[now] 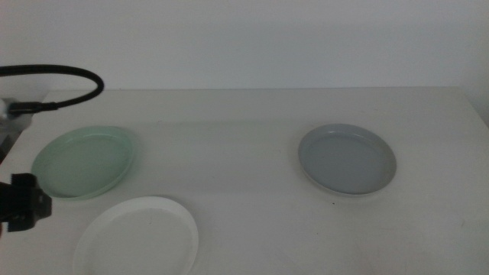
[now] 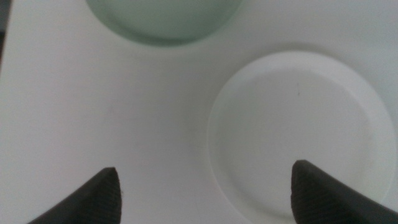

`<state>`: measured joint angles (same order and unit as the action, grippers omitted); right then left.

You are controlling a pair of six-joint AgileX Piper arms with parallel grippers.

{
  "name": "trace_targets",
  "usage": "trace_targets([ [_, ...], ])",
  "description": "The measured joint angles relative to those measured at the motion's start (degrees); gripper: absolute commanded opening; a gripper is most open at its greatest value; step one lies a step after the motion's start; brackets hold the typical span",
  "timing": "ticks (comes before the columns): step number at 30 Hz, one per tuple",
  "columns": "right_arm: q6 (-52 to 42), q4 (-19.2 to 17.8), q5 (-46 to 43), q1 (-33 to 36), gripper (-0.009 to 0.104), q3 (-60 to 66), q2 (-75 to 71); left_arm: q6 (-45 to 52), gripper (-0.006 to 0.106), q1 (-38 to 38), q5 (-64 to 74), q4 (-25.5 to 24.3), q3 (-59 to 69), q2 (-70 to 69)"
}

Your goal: Stack the three bowls on top of each other.

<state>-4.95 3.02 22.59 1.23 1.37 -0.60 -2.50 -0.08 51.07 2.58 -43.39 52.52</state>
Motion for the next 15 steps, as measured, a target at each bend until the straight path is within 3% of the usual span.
trace_targets([
  [15,0.0,0.0,0.0,0.0,0.052,0.0,0.0,0.0,0.105,0.0,-1.5,0.6,0.0,18.7],
])
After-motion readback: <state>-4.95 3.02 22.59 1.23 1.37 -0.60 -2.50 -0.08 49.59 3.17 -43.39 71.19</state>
